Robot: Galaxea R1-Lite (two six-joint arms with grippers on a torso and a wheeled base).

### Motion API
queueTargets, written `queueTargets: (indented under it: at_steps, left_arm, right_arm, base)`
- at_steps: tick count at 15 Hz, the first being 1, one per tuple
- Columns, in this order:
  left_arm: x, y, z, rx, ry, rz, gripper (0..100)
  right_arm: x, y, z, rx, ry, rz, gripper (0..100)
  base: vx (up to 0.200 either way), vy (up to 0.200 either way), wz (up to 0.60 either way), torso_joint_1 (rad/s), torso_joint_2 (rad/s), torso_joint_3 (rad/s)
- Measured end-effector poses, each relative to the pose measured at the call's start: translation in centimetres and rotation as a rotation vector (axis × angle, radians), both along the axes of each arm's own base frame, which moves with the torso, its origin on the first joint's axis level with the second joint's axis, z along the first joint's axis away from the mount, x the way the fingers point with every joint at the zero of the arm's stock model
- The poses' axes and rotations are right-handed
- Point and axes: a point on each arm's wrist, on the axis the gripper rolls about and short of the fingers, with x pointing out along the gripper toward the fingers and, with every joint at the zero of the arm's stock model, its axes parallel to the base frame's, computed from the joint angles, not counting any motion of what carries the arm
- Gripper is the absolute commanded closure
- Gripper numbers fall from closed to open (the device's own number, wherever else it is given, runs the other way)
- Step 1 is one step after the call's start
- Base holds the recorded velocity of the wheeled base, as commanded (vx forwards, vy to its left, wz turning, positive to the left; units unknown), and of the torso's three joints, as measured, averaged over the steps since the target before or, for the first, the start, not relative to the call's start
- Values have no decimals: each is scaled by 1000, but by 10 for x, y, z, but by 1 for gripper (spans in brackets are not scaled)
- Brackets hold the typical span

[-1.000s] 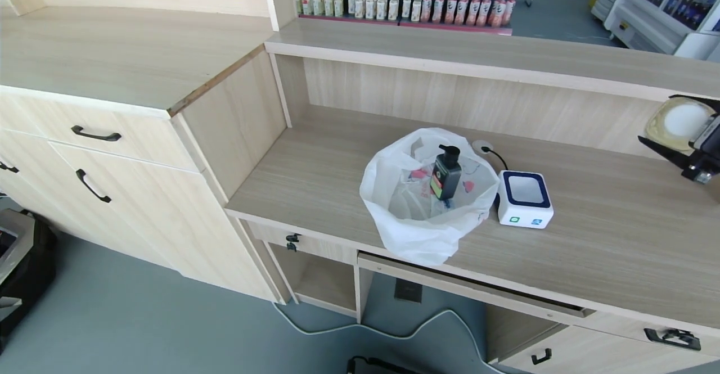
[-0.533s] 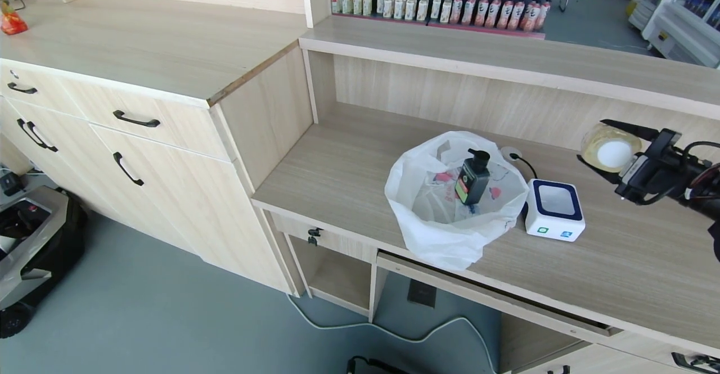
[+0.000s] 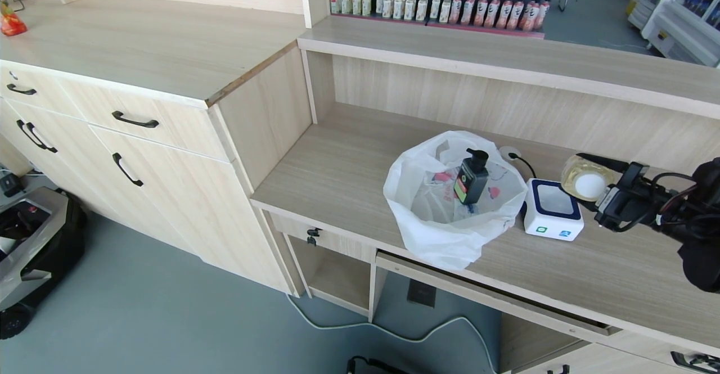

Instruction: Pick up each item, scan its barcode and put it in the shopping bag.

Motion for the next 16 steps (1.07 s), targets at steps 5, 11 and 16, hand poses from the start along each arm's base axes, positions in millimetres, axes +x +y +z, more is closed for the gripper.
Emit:
queueTargets:
  at_steps: [5,11,16]
  left_arm:
    - [0,0,0,0,0,0,0]
    - [0,0,0,0,0,0,0]
    - [0,0,0,0,0,0,0]
  right_arm:
    - [12,11,-17,-1,-5,39,100]
    - [26,21,-28,-5,-23,73,100]
    - [29,22,-34,-5,-15,74,100]
  base:
    - [0,0,0,0,0,0]
    - [0,0,0,0,0,0]
    - [0,0,0,0,0,0]
